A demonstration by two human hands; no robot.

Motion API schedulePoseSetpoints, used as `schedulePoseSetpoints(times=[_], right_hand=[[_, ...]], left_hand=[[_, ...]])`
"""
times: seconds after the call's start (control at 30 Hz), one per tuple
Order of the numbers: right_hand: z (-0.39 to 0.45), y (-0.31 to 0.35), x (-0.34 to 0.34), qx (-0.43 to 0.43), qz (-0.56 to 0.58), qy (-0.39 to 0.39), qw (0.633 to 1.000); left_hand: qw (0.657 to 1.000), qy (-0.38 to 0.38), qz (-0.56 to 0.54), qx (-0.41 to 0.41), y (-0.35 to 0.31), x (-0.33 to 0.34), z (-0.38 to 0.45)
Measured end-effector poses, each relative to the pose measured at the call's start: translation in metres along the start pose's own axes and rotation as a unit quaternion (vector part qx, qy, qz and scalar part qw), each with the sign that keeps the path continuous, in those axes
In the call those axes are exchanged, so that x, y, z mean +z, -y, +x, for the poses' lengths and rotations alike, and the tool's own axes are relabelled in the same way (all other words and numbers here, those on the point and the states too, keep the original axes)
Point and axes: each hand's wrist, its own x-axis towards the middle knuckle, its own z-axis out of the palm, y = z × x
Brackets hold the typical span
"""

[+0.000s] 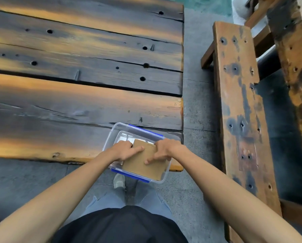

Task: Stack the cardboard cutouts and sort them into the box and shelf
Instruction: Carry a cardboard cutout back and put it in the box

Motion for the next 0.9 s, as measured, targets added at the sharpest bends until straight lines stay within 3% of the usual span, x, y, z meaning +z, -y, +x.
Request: schedulePoseSetpoints(times=[0.23, 0.47, 0.6, 0.9], right_hand=[[0.013, -0.003, -0.011, -0.024, 0.007, 0.074, 0.997], [0.024, -0.006, -0.03, -0.069, -0.016, -0.04, 0.997], [0.031, -0.003, -0.046, -0.088, -0.048, -0.014, 0.995], [0.041, -0.013, -0.053, -0.143, -0.092, 0.033, 0.985]], left_hand=[[0.998, 0.001, -0.049, -0.028, -0.007, -0.001, 0.0], [0.996, -0.073, -0.038, -0.034, 0.0, -0.005, 0.004], [0.992, -0.104, -0.055, -0.034, 0.001, -0.009, 0.006], [0.997, -0.066, -0.015, -0.038, -0.004, -0.018, 0.009]])
